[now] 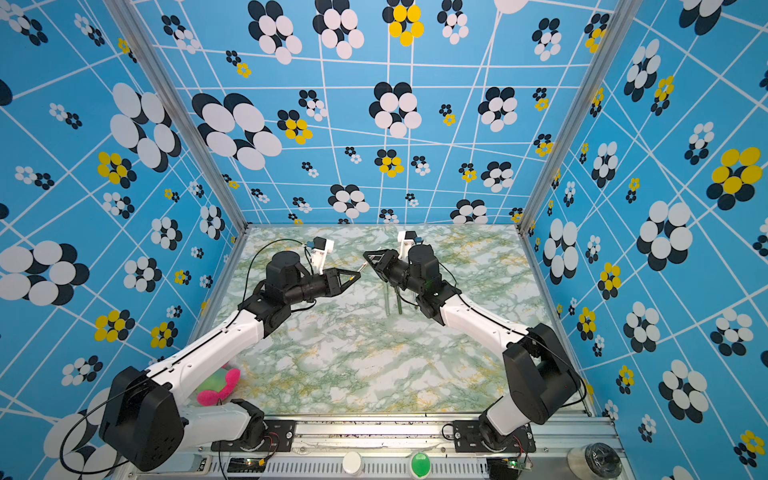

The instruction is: Insert the pens into the pen caps

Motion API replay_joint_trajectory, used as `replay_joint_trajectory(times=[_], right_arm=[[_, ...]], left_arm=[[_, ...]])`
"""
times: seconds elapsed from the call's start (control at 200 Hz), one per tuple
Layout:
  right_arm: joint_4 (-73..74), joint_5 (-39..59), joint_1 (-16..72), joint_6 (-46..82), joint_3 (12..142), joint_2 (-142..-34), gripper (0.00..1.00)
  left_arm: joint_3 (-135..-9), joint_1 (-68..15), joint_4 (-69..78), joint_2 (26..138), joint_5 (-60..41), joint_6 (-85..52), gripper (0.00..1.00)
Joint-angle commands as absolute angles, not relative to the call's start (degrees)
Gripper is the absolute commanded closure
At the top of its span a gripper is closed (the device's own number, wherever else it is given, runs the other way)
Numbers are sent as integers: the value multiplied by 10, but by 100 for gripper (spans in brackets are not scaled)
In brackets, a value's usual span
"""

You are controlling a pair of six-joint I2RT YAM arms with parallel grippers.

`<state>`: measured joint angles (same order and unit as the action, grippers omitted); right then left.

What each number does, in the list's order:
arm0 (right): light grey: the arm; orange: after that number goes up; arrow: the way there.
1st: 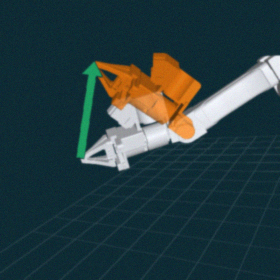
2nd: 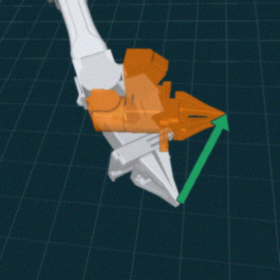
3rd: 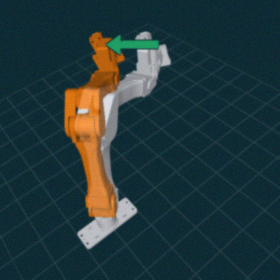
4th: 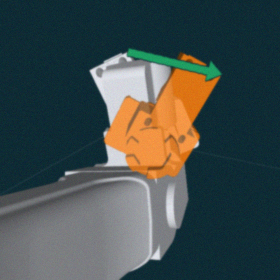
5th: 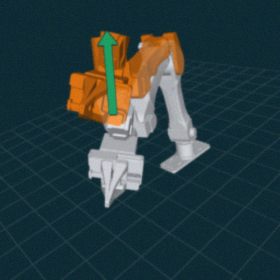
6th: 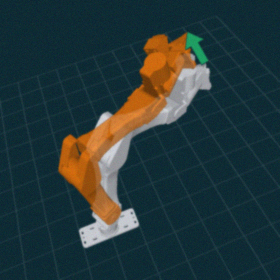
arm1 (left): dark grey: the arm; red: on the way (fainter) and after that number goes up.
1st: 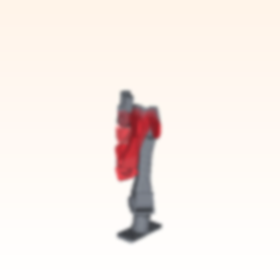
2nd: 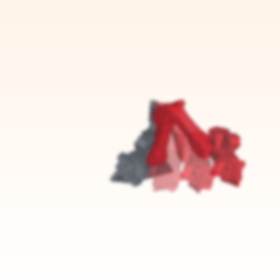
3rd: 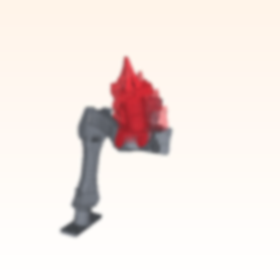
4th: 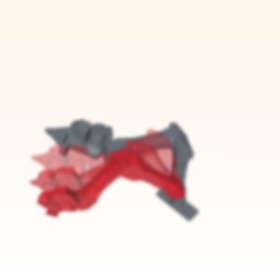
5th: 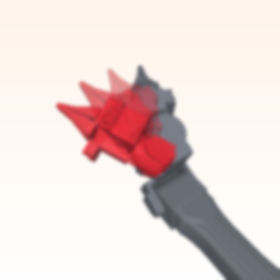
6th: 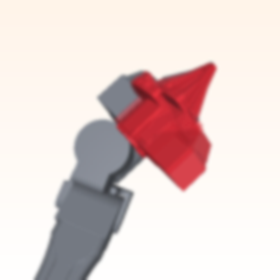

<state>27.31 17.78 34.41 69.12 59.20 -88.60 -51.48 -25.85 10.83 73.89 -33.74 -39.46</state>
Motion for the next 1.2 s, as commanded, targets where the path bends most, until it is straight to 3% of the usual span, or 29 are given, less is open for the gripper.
replay_joint_trajectory(times=[0.0,0.14,0.345,0.425,0.495,0.635,0.915,1.194], right_arm=[[290,184,342,689,607,-894,85],[284,178,342,680,605,-893,100],[239,169,342,638,614,-879,100],[190,159,342,592,630,-868,100],[137,155,342,543,650,-857,100],[57,194,342,443,686,-842,100],[-17,293,342,347,706,-818,100],[51,308,342,373,668,-797,100]], left_arm=[[-520,-264,131,755,-334,-392,100],[-531,-267,134,768,-342,-394,100],[-540,-273,130,768,-348,-391,100],[-541,-273,109,761,-349,-386,70],[-545,-273,70,746,-349,-359,53],[-565,-266,-19,715,-360,-302,40],[-611,-251,-72,736,-454,-284,37],[-607,-254,-6,763,-477,-347,48]])
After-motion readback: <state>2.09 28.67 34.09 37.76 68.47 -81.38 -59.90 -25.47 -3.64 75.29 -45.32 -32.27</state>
